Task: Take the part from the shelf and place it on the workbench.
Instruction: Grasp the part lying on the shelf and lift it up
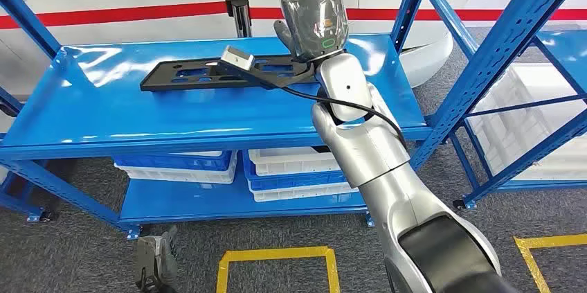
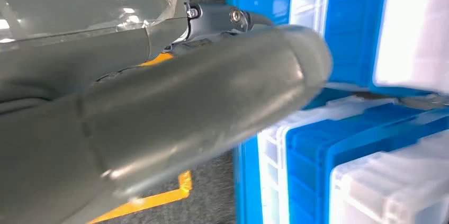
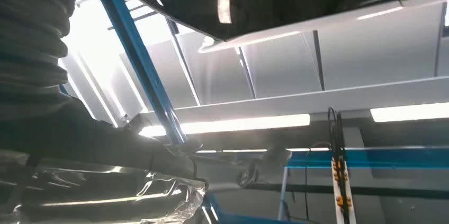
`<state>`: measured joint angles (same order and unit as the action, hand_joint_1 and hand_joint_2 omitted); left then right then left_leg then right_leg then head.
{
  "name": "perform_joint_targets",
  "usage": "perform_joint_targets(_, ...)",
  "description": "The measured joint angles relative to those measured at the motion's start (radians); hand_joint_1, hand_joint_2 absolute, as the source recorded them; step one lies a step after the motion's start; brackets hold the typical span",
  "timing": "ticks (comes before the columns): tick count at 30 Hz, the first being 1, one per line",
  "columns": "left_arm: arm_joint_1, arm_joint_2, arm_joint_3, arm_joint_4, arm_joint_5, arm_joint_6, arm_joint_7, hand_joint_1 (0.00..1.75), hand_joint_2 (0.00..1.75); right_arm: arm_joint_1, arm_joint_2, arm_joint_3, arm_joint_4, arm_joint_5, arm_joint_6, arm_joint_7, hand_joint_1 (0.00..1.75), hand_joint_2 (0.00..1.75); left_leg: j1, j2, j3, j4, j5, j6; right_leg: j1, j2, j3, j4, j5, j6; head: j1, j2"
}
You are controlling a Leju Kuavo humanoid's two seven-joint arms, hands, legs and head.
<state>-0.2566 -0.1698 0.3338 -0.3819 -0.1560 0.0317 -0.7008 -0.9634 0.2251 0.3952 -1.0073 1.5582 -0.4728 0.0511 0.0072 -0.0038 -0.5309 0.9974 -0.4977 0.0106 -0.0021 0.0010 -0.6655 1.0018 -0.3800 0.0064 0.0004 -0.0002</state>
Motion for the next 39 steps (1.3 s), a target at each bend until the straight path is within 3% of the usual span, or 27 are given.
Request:
perform_joint_targets(2, 0.0, 0.0, 0.0, -0.001, 0.0, 0.0, 0.0, 0.0, 0.0, -0.001, 0.001, 0.0, 0.0, 0.0, -0.001, 0.0, 0.0, 1.75, 0.004, 0.001, 0.001, 0.005, -0.006, -0.005, -0.004, 0.002, 0.007, 0.0, -0.004, -0.007, 0.0, 0.0)
perform_joint_targets(4, -0.001, 0.0, 0.0, -0.004, 0.0, 0.0, 0.0, 0.0, 0.0, -0.003, 0.004, -0.001, 0.001, 0.0, -0.003, 0.0, 0.0, 1.75, 0.009, 0.001, -0.024, 0.056, -0.014, -0.014, -0.009, 0.006, 0.022, -0.001, -0.014, -0.021, -0.002, 0.0)
perform_joint_targets(6, 0.0, 0.0, 0.0, -0.006, 0.003, 0.001, 0.0, 0.0, 0.0, -0.005, 0.007, 0.0, 0.004, -0.002, -0.008, -0.003, 0.0, 1.75, 0.013, 0.001, -0.095, 0.167, -0.038, -0.024, -0.009, 0.008, 0.037, -0.001, -0.027, -0.033, -0.003, 0.0)
perform_joint_targets(8, 0.004, 0.001, 0.0, -0.006, 0.008, 0.002, 0.0, 0.0, 0.0, -0.002, 0.009, 0.0, 0.011, -0.007, -0.013, -0.006, 0.0, 1.75, 0.014, 0.001, -0.172, 0.251, -0.071, -0.031, -0.006, 0.011, 0.052, 0.0, -0.043, -0.037, -0.003, 0.0)
perform_joint_targets(9, 0.006, 0.001, 0.0, -0.006, 0.009, 0.003, 0.0, 0.0, 0.0, 0.0, 0.009, 0.0, 0.015, -0.009, -0.014, -0.008, 0.0, 1.75, 0.014, 0.001, -0.192, 0.252, -0.069, -0.031, -0.005, 0.013, 0.062, 0.0, -0.052, -0.037, -0.004, 0.0)
perform_joint_targets(10, 0.008, 0.001, -0.001, -0.006, 0.011, 0.004, 0.0, 0.0, 0.0, 0.002, 0.009, 0.0, 0.018, -0.011, -0.014, -0.008, 0.0, 1.75, 0.014, 0.001, -0.195, 0.221, -0.045, -0.03, -0.004, 0.015, 0.074, 0.0, -0.061, -0.036, -0.004, 0.0)
perform_joint_targets(12, 0.01, 0.003, -0.002, -0.006, 0.016, 0.007, 0.0, 0.0, 0.0, 0.002, 0.008, 0.0, 0.022, -0.013, -0.015, -0.009, 0.0, 1.75, 0.012, 0.001, -0.165, 0.101, 0.051, -0.019, -0.002, 0.018, 0.102, -0.001, -0.081, -0.032, -0.003, 0.0)
perform_joint_targets(14, 0.01, 0.005, -0.003, -0.007, 0.018, 0.01, 0.0, 0.0, 0.0, 0.001, 0.008, -0.001, 0.024, -0.014, -0.018, -0.01, 0.0, 1.75, 0.003, 0.001, -0.136, 0.016, 0.108, -0.003, -0.001, 0.018, 0.12, -0.007, -0.095, -0.025, -0.001, 0.0)
perform_joint_targets(16, 0.01, 0.006, -0.004, -0.008, 0.019, 0.011, 0.0, 0.0, 0.0, 0.002, 0.007, -0.003, 0.025, -0.015, -0.022, -0.011, 0.0, 1.75, -0.007, 0.002, -0.123, -0.004, 0.108, 0.012, 0.003, 0.019, 0.131, -0.01, -0.1, -0.014, -0.001, 0.0)
perform_joint_targets(18, 0.01, 0.006, -0.006, -0.009, 0.019, 0.011, 0.0, 0.0, 0.0, 0.003, 0.007, -0.007, 0.025, -0.016, -0.025, -0.011, 0.0, 1.75, -0.006, 0.002, -0.101, -0.018, 0.109, 0.026, 0.007, 0.016, 0.129, 0.007, -0.105, -0.005, -0.003, 0.0)
perform_joint_targets(19, 0.01, 0.006, -0.006, -0.009, 0.019, 0.011, 0.0, 0.0, 0.0, 0.002, 0.006, -0.009, 0.025, -0.016, -0.026, -0.011, 0.0, 1.75, -0.004, 0.002, -0.089, -0.023, 0.108, 0.032, 0.006, 0.014, 0.112, 0.039, -0.108, -0.001, -0.003, 0.0)
perform_joint_targets(21, 0.008, 0.006, -0.007, -0.009, 0.019, 0.011, 0.0, 0.0, 0.0, 0.002, 0.005, -0.013, 0.025, -0.016, -0.027, -0.011, 0.0, 1.75, -0.001, 0.001, -0.072, -0.029, 0.1, 0.04, 0.002, 0.011, 0.042, 0.153, -0.126, 0.003, -0.002, 0.0)
perform_joint_targets(23, 0.008, 0.005, -0.009, -0.007, 0.019, 0.012, 0.0, 0.0, 0.0, 0.009, 0.0, -0.015, 0.026, -0.017, -0.028, -0.011, 0.0, 1.75, -0.001, 0.0, -0.059, -0.029, 0.088, 0.042, -0.002, 0.011, -0.039, 0.257, -0.158, 0.005, -0.002, 0.0)
perform_joint_targets(24, 0.009, 0.005, -0.01, -0.004, 0.018, 0.014, 0.0, 0.0, 0.0, 0.013, -0.002, -0.016, 0.026, -0.019, -0.028, -0.011, 0.0, 1.75, -0.001, -0.001, -0.052, -0.028, 0.081, 0.041, -0.005, 0.011, -0.065, 0.272, -0.164, 0.007, -0.002, 0.0)
perform_joint_targets(25, 0.009, 0.005, -0.011, 0.0, 0.016, 0.017, 0.006, 0.0, 0.0, 0.016, -0.003, -0.016, 0.026, -0.023, -0.028, -0.013, 0.0, 1.75, -0.001, -0.003, -0.043, -0.028, 0.075, 0.038, -0.007, 0.011, -0.073, 0.251, -0.154, 0.014, -0.002, 0.0)
perform_joint_targets(26, 0.007, 0.006, -0.012, 0.01, 0.011, 0.022, 0.025, 0.0, 0.0, 0.016, -0.004, -0.016, 0.026, -0.028, -0.028, -0.014, 0.0, 1.75, -0.001, -0.004, -0.034, -0.027, 0.066, 0.035, -0.011, 0.009, -0.064, 0.197, -0.122, 0.025, -0.002, 0.0)
perform_joint_targets(27, 0.005, 0.006, -0.013, 0.023, 0.005, 0.029, 0.063, 0.0, 0.0, 0.016, -0.004, -0.016, 0.026, -0.036, -0.028, -0.017, 0.0, 1.75, 0.0, -0.005, -0.025, -0.026, 0.057, 0.03, -0.015, 0.006, -0.045, 0.124, -0.076, 0.038, -0.002, 0.0)
perform_joint_targets(28, 0.004, 0.007, -0.015, 0.04, -0.002, 0.038, 0.125, 0.0, 0.0, 0.016, -0.006, -0.016, 0.026, -0.044, -0.028, -0.019, 0.0, 1.75, -0.001, -0.006, -0.017, -0.023, 0.047, 0.024, -0.016, 0.003, -0.028, 0.058, -0.038, 0.043, -0.001, 0.0)
perform_joint_targets(30, 0.009, 0.012, -0.015, 0.074, -0.009, 0.06, 0.283, 0.0, 0.0, 0.015, -0.008, -0.015, 0.026, -0.064, -0.029, -0.025, 0.0, 1.75, -0.003, -0.006, -0.01, -0.018, 0.031, 0.01, -0.013, -0.001, -0.003, -0.009, 0.006, 0.03, -0.001, 0.0)
perform_joint_targets(32, 0.031, 0.021, -0.014, 0.104, -0.014, 0.1, 0.449, 0.0, 0.0, 0.013, -0.009, -0.013, 0.026, -0.084, -0.03, -0.031, 0.0, 1.75, -0.003, -0.002, -0.006, -0.013, 0.021, 0.006, -0.014, 0.001, 0.009, -0.011, 0.011, 0.012, -0.004, 0.0)
perform_joint_targets(34, 0.063, 0.031, -0.013, 0.128, -0.022, 0.138, 0.555, 0.0, 0.0, 0.01, -0.008, -0.012, 0.025, -0.099, -0.03, -0.035, 0.0, 1.75, 0.0, 0.003, 0.0, -0.012, 0.015, 0.015, -0.016, 0.007, 0.012, -0.012, 0.014, 0.008, -0.008, 0.0)
perform_joint_targets(37, 0.093, 0.042, -0.013, 0.146, -0.035, 0.157, 0.602, 0.0, 0.0, 0.006, -0.007, -0.008, 0.025, -0.108, -0.03, -0.036, 0.0, 1.75, 0.003, 0.007, 0.007, -0.022, 0.012, 0.023, -0.012, 0.012, 0.013, -0.012, 0.008, 0.005, -0.01, 0.0)
perform_joint_targets(39, 0.102, 0.049, -0.019, 0.158, -0.068, 0.184, 0.688, 0.0, 0.0, 0.005, -0.005, -0.002, 0.025, -0.118, -0.032, -0.041, 0.0, 1.75, 0.003, 0.007, 0.01, -0.031, 0.009, 0.024, -0.011, 0.011, 0.013, -0.012, 0.005, 0.001, -0.01, 0.0)
